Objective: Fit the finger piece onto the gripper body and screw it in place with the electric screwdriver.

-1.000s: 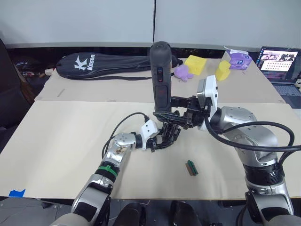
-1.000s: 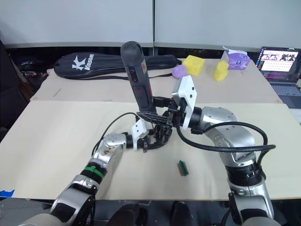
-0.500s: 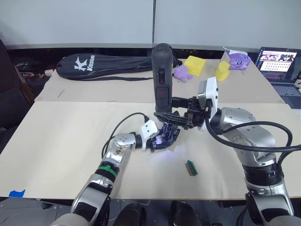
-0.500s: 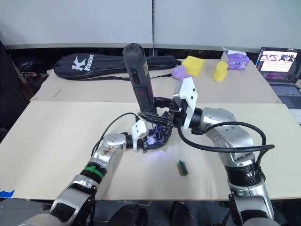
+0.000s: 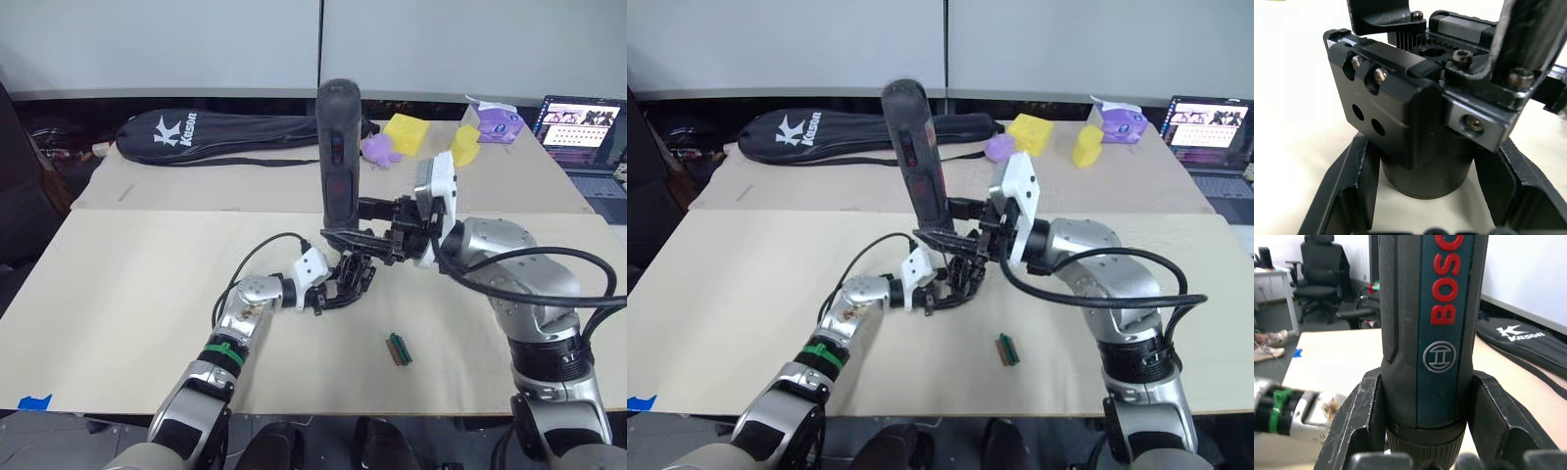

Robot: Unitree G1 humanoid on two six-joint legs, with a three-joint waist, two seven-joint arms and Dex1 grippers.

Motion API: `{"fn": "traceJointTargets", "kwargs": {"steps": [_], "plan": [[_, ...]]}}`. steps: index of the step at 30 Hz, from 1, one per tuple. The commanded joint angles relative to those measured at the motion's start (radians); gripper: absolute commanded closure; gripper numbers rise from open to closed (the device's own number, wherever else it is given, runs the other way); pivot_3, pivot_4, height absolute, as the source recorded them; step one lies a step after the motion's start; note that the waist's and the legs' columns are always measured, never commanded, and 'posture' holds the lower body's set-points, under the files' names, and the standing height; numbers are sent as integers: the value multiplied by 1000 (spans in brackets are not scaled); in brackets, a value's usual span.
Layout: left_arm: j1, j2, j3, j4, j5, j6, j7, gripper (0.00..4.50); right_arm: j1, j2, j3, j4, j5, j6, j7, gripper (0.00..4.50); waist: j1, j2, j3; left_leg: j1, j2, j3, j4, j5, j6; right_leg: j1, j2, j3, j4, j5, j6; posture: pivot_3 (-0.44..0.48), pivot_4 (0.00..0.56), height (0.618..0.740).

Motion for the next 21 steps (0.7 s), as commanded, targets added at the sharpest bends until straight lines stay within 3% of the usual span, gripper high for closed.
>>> {"fn": "traceJointTargets", "kwargs": {"steps": [1, 9, 11, 14, 17, 21], "plan": [[-5, 4, -1, 7, 7, -4, 6, 2213, -92, -3, -109, -115, 163, -4, 26, 2589, 0, 0, 0, -1, 0, 0, 0, 0, 0, -1, 0, 0, 0, 0, 0, 0, 150, 723], [-14, 4, 2, 1, -5, 50, -4, 2213, -49, -59, -148, -158, 302, 113, -16, 2589, 1, 0, 0, 0, 0, -2, -2, 0, 0, 2, 0, -2, -3, 0, 0, 0, 150, 723], [-1, 33, 0, -33, -15, 77, -40, 1164, -13, -129, -189, -176, 416, 218, -52, 2589, 0, 0, 0, 0, 0, -2, -2, 0, 0, 1, 0, -1, -2, 0, 0, 0, 150, 723], [16, 69, -2, -67, -12, 95, -69, 56, 31, -207, -240, -192, 566, 309, -101, 2589, -2, 0, 0, -1, 1, -2, -3, 0, 0, 0, 0, -2, -2, 0, 0, 0, 150, 723], [43, 138, 15, -142, -37, 137, -117, 56, 99, -301, -320, -164, 761, 394, -227, 2589, -15, 0, 0, 0, 2, -1, -4, 0, 0, 1, -1, -1, -5, 0, 0, 0, 150, 723], [142, 336, 41, -402, -149, 277, -309, 56, 258, -555, -407, 41, 1019, 574, -381, 2589, -26, 0, 1, -1, 4, -2, -6, -1, 0, 1, -5, -1, -7, 0, -1, 0, 150, 723]]}}
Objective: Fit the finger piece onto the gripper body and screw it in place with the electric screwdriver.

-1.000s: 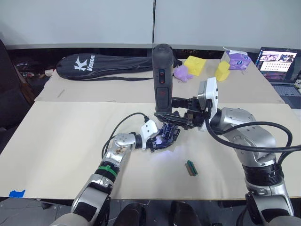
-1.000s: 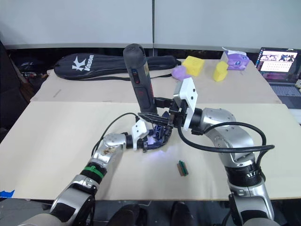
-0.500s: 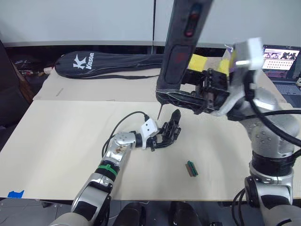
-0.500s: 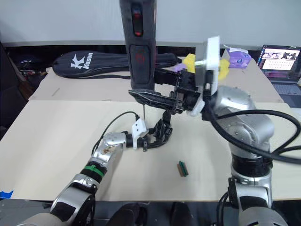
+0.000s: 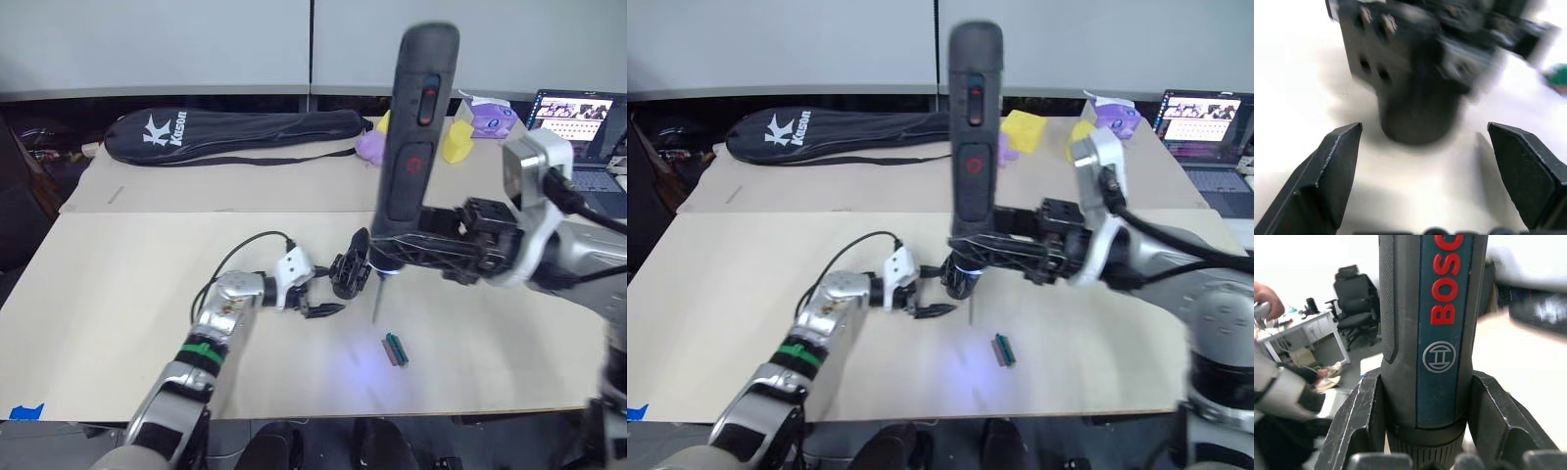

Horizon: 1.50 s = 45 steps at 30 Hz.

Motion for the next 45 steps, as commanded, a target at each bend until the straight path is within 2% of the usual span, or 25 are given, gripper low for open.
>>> {"fn": "traceJointTargets", "kwargs": {"steps": [1, 5, 8, 16, 21, 22, 26, 27, 31, 35, 38, 42, 45], "plan": [[67, 148, 35, -214, -93, 100, -151, 56, 101, -163, -101, 187, 158, 139, -103, 2589, -3, 0, 0, 0, 0, 0, 0, 0, 0, 0, -2, 0, -1, 0, 0, 0, 150, 723], [109, 248, 38, -327, -128, 150, -199, 56, 191, -274, -51, 342, 23, 241, -124, 2589, 6, 2, 0, 0, -1, 1, 0, -2, 4, 2, -7, 0, -5, 1, -1, 0, 150, 723], [116, 274, 41, -367, -133, 160, -199, 56, 181, -305, 44, 426, -145, 261, -51, 2589, 7, 2, 1, -2, -2, 3, 1, -2, 5, 2, -6, -2, -6, 2, 0, 0, 150, 723], [125, 304, 47, -391, -126, 142, -185, 56, 43, -285, 341, 618, -554, 200, 193, 2589, -3, 3, 1, -2, -2, 5, 1, -2, 5, 1, 0, -1, -6, 2, 0, 0, 150, 723], [130, 322, 53, -387, -127, 133, -176, 56, 3, -236, 399, 696, -703, 147, 295, 2589, -4, 4, 1, -1, -2, 5, 1, -2, 5, 1, 1, -1, -7, 2, 1, 0, 150, 723], [130, 326, 55, -387, -129, 134, -175, 0, 2, -232, 394, 709, -720, 146, 311, 1532, -4, 4, 1, -1, -2, 5, 1, -2, 5, 2, 1, -1, -7, 2, 1, 0, 150, 723], [137, 349, 69, -390, -140, 145, -174, 0, 55, -273, 359, 698, -783, 90, 397, 184, -2, 4, 1, 0, -2, 5, 1, -2, 5, 2, 1, 0, -6, 3, 2, 0, 150, 723], [139, 354, 77, -389, -147, 156, -171, 0, 77, -290, 346, 696, -803, 55, 422, 42, 0, 4, 1, 0, -2, 5, 1, -2, 5, 2, 1, 0, -6, 3, 2, 0, 150, 723], [144, 405, 146, -403, -225, 307, -163, 0, 161, -370, 183, 722, -805, -31, 531, 42, 8, 5, 1, -1, -2, 5, 2, -1, 5, 2, 1, -1, -7, 3, 2, 0, 150, 723], [166, 499, 246, -390, -310, 413, -197, 0, 376, -408, -59, 772, -887, -369, 759, 42, 4, 5, 2, -1, -2, 5, 2, -1, 3, 2, 5, -1, -7, 3, 3, 0, 150, 723], [220, 605, 284, -340, -309, 406, -277, 0, 475, -398, -223, 870, -916, -498, 885, 42, -5, 6, 2, 2, 0, 5, 1, 0, 2, 3, 7, 0, -6, 2, 3, 0, 150, 723], [255, 658, 261, -240, -217, 248, -299, 0, 552, -355, -233, 1059, -1093, -922, 904, 42, -10, 6, 2, 8, 0, 6, -3, 0, 1, 8, 7, 1, -7, 2, 2, 0, 150, 723], [241, 653, 245, -189, -181, 184, -309, 0, 493, -331, -210, 1171, -1146, -1071, 894, 42, -10, 6, 2, 17, 0, 6, -8, 0, 1, 17, 6, 1, -8, 1, 3, 0, 150, 723]]}}
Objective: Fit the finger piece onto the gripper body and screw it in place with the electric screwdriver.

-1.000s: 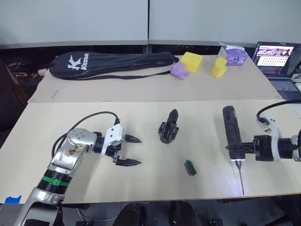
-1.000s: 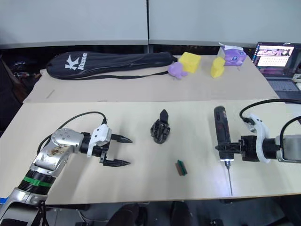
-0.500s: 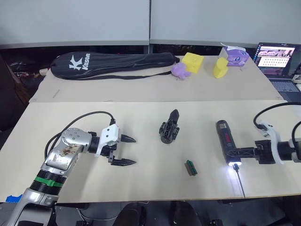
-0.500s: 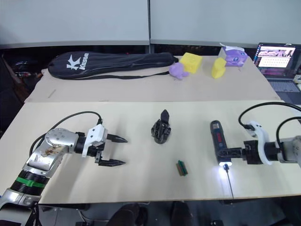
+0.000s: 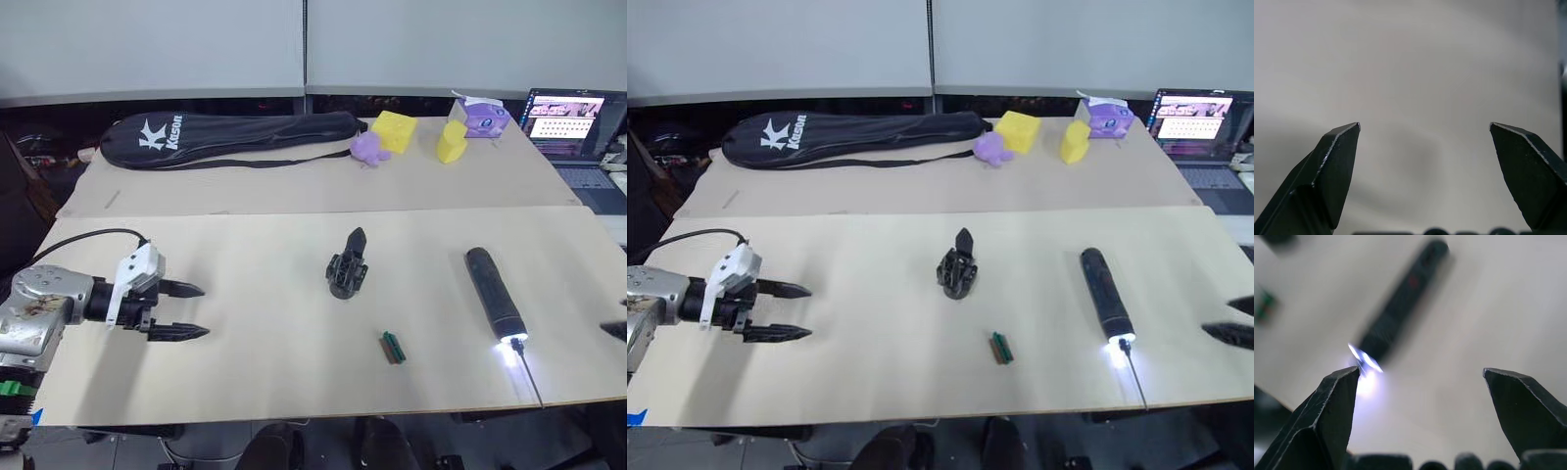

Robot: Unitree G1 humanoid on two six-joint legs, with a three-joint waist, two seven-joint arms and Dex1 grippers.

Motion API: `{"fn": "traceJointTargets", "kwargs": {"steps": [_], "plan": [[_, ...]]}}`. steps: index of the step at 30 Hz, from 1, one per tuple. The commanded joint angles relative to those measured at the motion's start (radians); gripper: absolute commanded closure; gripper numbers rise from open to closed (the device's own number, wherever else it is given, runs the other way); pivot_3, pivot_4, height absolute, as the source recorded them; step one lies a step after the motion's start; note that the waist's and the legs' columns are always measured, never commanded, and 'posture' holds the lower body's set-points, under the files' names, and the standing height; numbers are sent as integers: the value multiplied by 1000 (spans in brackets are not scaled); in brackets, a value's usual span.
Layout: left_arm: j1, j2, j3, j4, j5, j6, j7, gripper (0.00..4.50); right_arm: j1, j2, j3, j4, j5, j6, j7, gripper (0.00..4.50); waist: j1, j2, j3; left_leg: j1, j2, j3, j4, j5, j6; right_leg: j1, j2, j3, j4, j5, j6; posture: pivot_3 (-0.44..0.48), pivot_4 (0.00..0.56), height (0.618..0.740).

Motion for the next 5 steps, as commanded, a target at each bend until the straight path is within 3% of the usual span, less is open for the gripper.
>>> {"fn": "traceJointTargets", "kwargs": {"steps": [1, 5], "plan": [[-28, 3, -5, 36, 35, -90, -13, 0, -86, 10, 0, 105, -49, -167, -8, 42, -2, 1, 0, 2, 0, 0, -1, 0, 0, 1, 0, 1, 0, 0, 0, 0, 150, 723], [-88, -53, 3, 47, 0, -69, 2, 0, -162, 20, 19, 152, -62, -169, 14, 42, -6, 3, 0, 3, 0, 0, -3, 1, -2, 1, -1, 2, 1, 0, 0, 0, 150, 723]]}}
